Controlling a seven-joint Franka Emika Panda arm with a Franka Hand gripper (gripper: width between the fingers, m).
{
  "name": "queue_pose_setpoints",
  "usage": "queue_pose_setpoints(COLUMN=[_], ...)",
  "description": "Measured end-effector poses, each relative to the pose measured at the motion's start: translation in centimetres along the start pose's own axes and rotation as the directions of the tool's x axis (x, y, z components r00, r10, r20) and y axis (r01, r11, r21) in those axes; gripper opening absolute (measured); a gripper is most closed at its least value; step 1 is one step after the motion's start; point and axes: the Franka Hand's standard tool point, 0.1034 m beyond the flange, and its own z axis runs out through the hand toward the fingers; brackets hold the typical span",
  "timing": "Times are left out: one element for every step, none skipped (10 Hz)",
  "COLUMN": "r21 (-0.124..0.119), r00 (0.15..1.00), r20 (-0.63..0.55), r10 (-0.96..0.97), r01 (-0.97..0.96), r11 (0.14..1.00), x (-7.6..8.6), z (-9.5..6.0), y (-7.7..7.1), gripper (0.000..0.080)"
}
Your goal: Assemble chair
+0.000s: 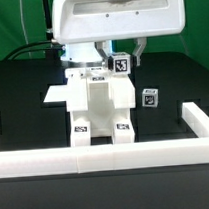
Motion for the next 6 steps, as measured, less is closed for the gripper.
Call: queue_pose_setpoints(r21=[-0.001,0.000,0.003,0.006,0.008,0.017], r00=[0.997,0.992,0.985,0.965,0.951,0.908], r20=[-0.011,-0.015,-0.015,-0.014,-0.013,-0.010], r10=[0.077,0.125,0.174,0.263,0.310,0.420], r01=[-0.077,-0.125,-0.174,-0.263,-0.309,-0.419], r11=[0.997,0.992,0.985,0.965,0.951,0.908], x=[0.14,0.20,0.20,0.20,0.19,0.19], z=[-0.02,-0.02,-0.02,-0.01,0.00,0.02], y=[-0.13,-0.16,-0.16,-0.17,-0.19,-0.29], gripper=[0.0281,0.0281,0.0281,0.0281,0.0281,0.0281])
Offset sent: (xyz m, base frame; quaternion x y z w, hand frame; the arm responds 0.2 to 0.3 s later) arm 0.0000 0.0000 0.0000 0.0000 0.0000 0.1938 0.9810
